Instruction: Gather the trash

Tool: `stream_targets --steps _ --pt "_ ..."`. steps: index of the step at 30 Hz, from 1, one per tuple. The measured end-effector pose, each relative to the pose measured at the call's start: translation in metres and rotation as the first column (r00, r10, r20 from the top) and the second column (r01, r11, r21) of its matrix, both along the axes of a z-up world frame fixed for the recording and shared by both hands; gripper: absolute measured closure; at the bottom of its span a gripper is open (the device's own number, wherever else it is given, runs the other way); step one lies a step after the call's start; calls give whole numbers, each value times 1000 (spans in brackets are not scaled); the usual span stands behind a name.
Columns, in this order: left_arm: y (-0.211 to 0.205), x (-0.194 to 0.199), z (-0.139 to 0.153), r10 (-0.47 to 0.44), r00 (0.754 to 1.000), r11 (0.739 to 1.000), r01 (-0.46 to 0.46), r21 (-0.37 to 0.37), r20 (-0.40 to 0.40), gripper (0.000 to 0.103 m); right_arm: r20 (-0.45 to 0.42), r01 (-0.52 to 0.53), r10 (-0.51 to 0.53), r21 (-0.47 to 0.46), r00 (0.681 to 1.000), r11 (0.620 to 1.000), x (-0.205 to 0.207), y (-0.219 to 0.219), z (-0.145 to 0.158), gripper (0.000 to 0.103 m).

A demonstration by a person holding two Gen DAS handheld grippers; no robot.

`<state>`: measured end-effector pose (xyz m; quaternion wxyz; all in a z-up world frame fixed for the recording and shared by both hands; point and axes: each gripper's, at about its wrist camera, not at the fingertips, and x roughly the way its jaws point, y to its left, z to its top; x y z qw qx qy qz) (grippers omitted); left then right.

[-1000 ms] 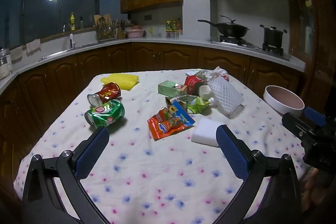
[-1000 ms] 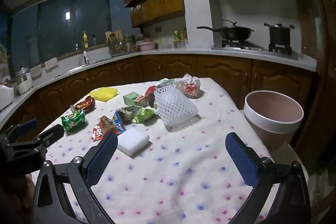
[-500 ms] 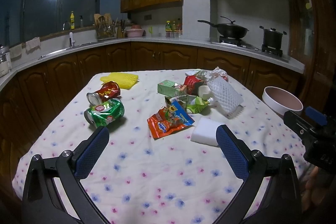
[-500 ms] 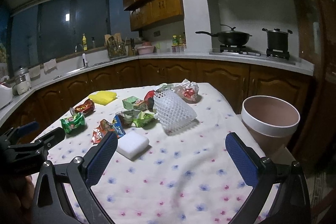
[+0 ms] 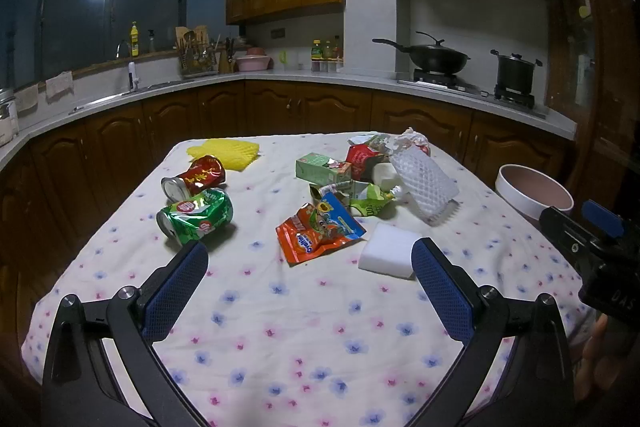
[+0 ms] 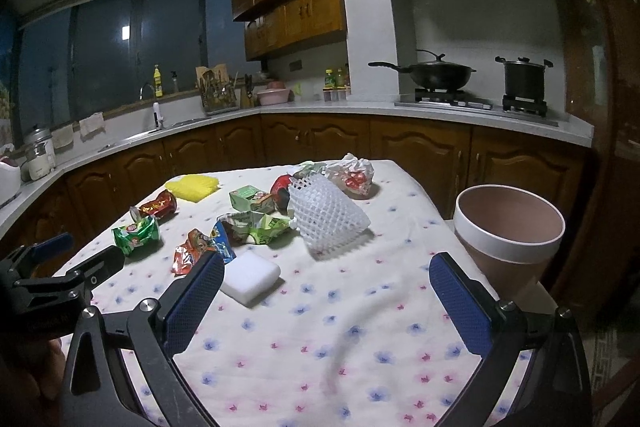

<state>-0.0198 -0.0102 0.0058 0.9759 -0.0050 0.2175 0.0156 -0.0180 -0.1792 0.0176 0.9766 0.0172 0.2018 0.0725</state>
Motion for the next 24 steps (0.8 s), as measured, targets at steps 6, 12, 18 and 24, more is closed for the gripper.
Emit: stream_targets --steps 6,12,18,24 --pt "3 0 -1 -4 1000 1000 4 -3 -2 0 1 -1 1 2 1000 1000 0 0 0 0" --pt "3 0 -1 -5 1000 1000 5 -3 -1 0 0 -1 1 2 1000 1000 0 1 0 0" --pt "4 0 -1 -3 1000 1000 3 -5 -5 0 -1 -2 2 4 1000 1000 0 0 0 0" --pt "3 1 -2 -2 1000 1000 2 -7 -10 0 -1 0 0 1 1000 1000 0 1 -1 0"
